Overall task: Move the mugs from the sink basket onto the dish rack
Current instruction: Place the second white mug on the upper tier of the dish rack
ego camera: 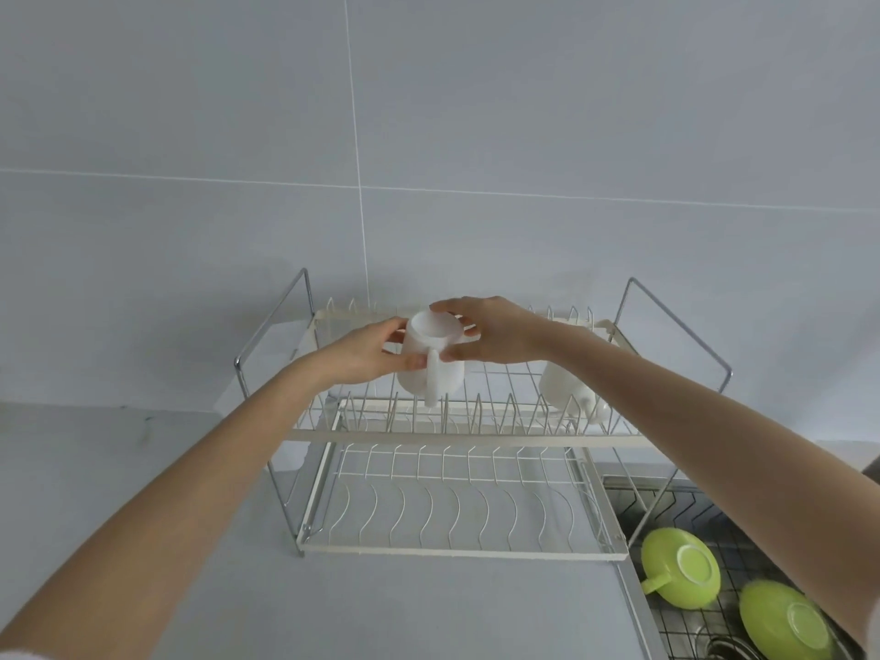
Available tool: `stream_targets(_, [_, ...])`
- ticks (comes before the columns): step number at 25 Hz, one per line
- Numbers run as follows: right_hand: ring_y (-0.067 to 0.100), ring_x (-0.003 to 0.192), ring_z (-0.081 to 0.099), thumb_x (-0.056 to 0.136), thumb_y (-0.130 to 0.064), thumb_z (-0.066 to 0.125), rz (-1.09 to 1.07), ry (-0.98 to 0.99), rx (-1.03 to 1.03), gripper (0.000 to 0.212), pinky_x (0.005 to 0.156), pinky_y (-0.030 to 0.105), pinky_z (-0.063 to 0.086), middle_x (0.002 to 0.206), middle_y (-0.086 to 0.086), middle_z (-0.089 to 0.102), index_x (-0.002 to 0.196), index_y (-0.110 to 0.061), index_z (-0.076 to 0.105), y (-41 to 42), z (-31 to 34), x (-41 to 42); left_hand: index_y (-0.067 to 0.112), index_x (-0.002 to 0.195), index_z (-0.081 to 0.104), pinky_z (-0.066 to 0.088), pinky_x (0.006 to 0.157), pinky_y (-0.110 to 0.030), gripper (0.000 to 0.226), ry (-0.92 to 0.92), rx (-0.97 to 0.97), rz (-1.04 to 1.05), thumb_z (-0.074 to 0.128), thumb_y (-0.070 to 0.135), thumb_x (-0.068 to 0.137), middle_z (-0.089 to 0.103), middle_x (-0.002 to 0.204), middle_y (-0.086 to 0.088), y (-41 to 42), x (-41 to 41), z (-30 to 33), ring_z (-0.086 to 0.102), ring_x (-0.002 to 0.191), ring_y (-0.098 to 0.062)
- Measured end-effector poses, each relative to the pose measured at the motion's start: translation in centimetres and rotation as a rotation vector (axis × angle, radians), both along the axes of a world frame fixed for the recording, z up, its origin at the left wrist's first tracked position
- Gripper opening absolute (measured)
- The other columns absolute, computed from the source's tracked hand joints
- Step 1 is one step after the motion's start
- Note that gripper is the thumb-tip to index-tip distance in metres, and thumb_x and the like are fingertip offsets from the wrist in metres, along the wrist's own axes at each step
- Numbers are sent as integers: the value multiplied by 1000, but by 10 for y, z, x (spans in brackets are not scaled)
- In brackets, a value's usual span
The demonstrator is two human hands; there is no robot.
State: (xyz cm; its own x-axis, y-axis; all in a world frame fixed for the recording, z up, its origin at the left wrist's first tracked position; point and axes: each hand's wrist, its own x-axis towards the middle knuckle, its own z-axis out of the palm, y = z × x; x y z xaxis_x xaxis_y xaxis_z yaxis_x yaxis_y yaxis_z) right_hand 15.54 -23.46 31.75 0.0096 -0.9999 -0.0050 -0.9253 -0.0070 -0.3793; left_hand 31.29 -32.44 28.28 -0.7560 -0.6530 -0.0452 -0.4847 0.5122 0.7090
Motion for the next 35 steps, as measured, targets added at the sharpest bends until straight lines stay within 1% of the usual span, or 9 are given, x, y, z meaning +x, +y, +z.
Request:
stream_targets(3, [27, 117, 55, 84, -28, 65, 12, 41, 30, 64, 102, 33, 41, 136, 7, 53, 139, -16, 35, -4, -11, 3, 14, 130, 41, 41, 101, -32, 54, -117, 20, -11, 61, 32, 83, 52, 132, 0, -4, 1, -6, 46, 125, -17])
stream_targets(6, [27, 119, 53, 83, -28, 66, 1, 13, 21, 64, 102, 34, 42, 136, 7, 53, 138, -15, 37, -5, -17, 4, 13, 132, 38, 40, 92, -27, 56, -133, 37, 8, 62, 29, 84, 51, 133, -3, -4, 0, -6, 45, 126, -17])
stream_targets(13, [26, 137, 34, 87, -32, 59, 18, 141, 60, 72, 111, 35, 28, 151, 6, 34, 145, -18, 20, 4, -9, 1, 17, 143, 20, 30, 109, -33, 74, -316, 21, 50, 61, 32, 84, 36, 147, -7, 8, 7, 12, 37, 133, -22])
stream_targets(15, [25, 139, 30, 90, -31, 55, 22, 181, 45, 69, 112, 34, 25, 154, 4, 28, 146, -17, 18, 16, -3, -2, 14, 143, 19, 29, 109, -32, 71, -377, -102, 87, 57, 33, 86, 33, 150, -8, 18, 10, 25, 35, 135, -25])
stream_targets(17, [24, 142, 24, 91, -31, 53, 8, 207, -4, 67, 115, 36, 21, 156, 3, 23, 146, -17, 18, 32, 3, -6, 10, 141, 25, 32, 109, -35, 66, -419, -328, 122, 52, 38, 88, 34, 149, -11, 32, 12, 36, 36, 135, -27])
stream_targets(20, [22, 146, 11, 91, -35, 51, -32, 309, -93, 67, 118, 37, 11, 158, 2, 14, 146, -18, 16, 64, 8, -10, 10, 139, 26, 34, 107, -41, 62, -346, -567, 176, 47, 40, 89, 34, 148, -11, 63, 11, 47, 35, 134, -28])
stream_targets(24, [21, 147, 0, 91, -37, 51, -72, 391, -173, 70, 119, 39, 2, 159, 1, 6, 147, -19, 13, 108, 9, -20, 14, 144, 15, 18, 116, -46, 65, -291, -762, 185, 41, 42, 91, 17, 155, -9, 108, -5, 48, 14, 143, -27])
stream_targets(29, [22, 147, -2, 90, -37, 50, -142, 368, -256, 71, 120, 40, 0, 159, 2, 3, 147, -21, 10, 158, 8, -50, 17, 146, 5, 4, 118, -49, 67, -256, -804, 154, 37, 42, 92, 6, 158, -8, 162, -41, 46, 3, 145, -28])
stream_targets(35, [22, 147, -3, 89, -38, 52, -206, 338, -276, 78, 119, 40, -1, 159, 1, 2, 148, -22, 3, 214, 7, -109, 18, 146, 1, 1, 118, -48, 70, -183, -824, 98, 37, 44, 92, 0, 158, -7, 216, -110, 49, -3, 146, -28])
